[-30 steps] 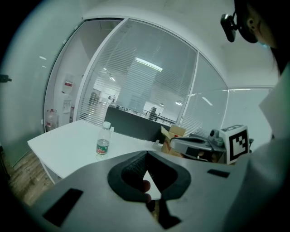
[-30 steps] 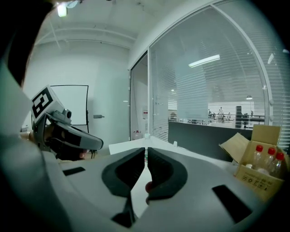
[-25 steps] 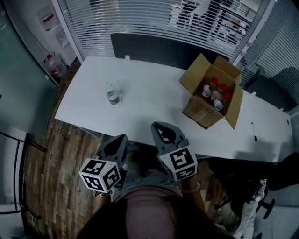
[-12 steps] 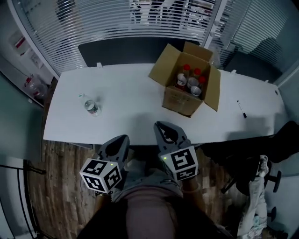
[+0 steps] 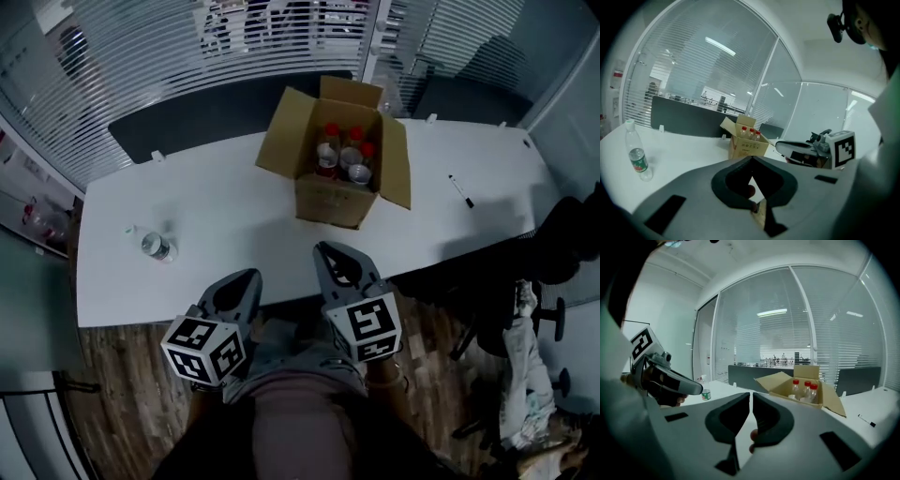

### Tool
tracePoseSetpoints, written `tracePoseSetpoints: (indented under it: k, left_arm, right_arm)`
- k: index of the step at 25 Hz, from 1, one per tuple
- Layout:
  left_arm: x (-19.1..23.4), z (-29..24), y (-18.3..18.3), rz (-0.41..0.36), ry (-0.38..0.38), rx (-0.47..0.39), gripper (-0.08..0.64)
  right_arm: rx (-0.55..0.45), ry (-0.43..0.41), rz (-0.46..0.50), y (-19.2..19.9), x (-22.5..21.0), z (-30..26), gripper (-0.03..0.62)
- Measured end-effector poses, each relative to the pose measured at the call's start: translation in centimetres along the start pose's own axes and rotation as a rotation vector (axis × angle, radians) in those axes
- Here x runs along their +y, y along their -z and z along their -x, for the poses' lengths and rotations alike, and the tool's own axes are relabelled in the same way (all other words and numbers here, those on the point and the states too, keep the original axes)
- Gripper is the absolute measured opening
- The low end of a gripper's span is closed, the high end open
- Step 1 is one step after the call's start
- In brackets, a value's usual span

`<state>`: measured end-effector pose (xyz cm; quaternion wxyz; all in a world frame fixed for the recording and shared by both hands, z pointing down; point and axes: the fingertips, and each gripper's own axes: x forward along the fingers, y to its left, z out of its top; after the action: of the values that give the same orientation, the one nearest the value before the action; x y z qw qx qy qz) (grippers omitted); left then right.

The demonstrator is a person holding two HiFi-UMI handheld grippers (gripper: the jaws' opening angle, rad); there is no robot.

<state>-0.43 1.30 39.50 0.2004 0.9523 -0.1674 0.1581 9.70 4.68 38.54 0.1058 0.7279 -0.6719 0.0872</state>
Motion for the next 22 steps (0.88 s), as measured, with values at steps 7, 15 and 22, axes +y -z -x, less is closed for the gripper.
tracePoseSetpoints:
  k: [7, 15, 22]
  left_arm:
    - [0.6, -3.6, -1.8, -0.035, 0.084, 0.039, 0.009]
    - [1.6, -7.3, -3.9, -0.061, 0.169, 0.084, 0.009]
    - [2.6, -9.5, -4.9, -0.074, 0.229, 0.121, 0.009]
  right_arm:
    - [-0.01, 0.1, -0.04, -1.0, -3.4, -1.4, 0.04]
    - [0.034, 0.213, -0.067, -1.0, -7.2, -2.7, 0.04]
    - [0.017, 0.293, -0.093, -2.1, -9.2, -3.9, 0.041]
